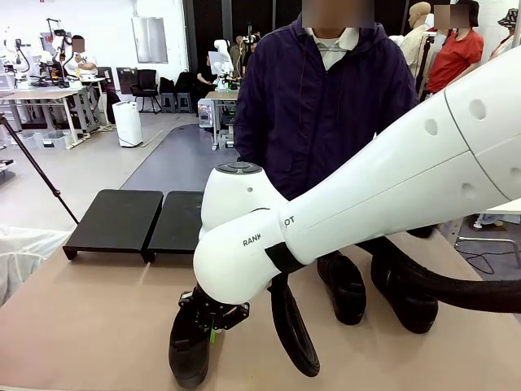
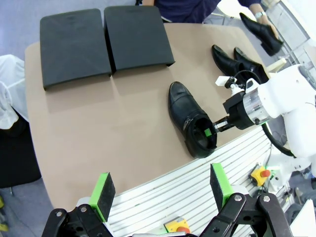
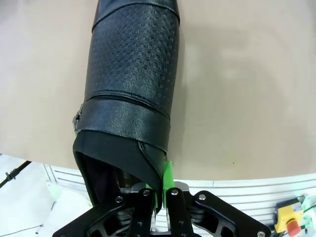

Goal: Organize the shoes by placing them on the stand.
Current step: Pick up one Shoe and place it in the middle of the table.

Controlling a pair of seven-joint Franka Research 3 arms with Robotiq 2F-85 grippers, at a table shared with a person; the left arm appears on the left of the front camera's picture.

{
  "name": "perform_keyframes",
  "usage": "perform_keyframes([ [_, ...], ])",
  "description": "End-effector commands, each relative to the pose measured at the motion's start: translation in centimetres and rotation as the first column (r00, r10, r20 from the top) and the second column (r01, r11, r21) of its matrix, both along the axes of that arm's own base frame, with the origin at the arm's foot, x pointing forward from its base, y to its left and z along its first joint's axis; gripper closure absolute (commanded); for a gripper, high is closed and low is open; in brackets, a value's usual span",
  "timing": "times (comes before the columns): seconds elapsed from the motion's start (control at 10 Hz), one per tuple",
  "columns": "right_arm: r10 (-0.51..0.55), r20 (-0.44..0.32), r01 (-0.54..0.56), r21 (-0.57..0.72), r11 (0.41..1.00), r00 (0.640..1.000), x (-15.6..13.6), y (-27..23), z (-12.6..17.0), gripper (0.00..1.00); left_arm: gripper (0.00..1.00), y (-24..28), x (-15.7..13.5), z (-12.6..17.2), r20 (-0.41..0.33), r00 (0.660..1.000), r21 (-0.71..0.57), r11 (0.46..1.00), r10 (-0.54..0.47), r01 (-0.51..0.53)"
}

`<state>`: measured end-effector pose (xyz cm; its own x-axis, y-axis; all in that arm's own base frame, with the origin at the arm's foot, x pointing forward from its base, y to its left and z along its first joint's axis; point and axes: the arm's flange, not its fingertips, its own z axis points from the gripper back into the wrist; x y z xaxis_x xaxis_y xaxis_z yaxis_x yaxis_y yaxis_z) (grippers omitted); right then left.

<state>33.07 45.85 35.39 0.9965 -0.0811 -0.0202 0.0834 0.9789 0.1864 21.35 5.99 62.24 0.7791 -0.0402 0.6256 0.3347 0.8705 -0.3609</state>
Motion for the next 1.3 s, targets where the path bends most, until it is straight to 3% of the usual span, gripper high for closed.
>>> perform_keyframes([
  [0.0, 0.003, 0.0, -0.003, 0.005, 1.0, 1.0, -0.4, -0.5, 0.5, 0.02, 0.0, 0.1, -0.1, 0.1, 0.008, 1.0, -0.012, 1.0, -0.018, 0.019],
  [0.5, 0.032, 0.008, -0.032, 0.005, 0.999, 0.999, -0.8, -1.7, 1.7, 0.0, 0.0, 0.1, -0.1, 0.1, 0.008, 1.0, -0.012, 1.0, -0.018, 0.019],
  [0.7, 0.105, 0.018, -0.105, -0.003, 0.995, 0.994, -1.9, -2.8, 4.6, 0.0, 0.0, 0.1, -0.1, 0.1, 0.008, 1.0, -0.012, 1.0, -0.018, 0.019],
  [0.8, 0.146, 0.034, -0.146, -0.01, 0.989, 0.989, -3.0, -3.9, 7.6, 0.0, 0.0, 0.1, -0.1, 0.1, 0.008, 1.0, -0.012, 1.0, -0.018, 0.019],
  [0.9, 0.181, 0.061, -0.18, -0.022, 0.983, 0.982, -4.4, -4.8, 10.2, 0.0, 0.0, 0.1, -0.1, 0.1, 0.008, 1.0, -0.012, 1.0, -0.018, 0.019],
  [1.2, 0.34, 0.024, -0.339, -0.049, 0.94, 0.94, -10.0, -10.7, 15.5, 0.0, 0.0, 0.1, -0.1, 0.1, 0.008, 1.0, -0.012, 1.0, -0.018, 0.019],
])
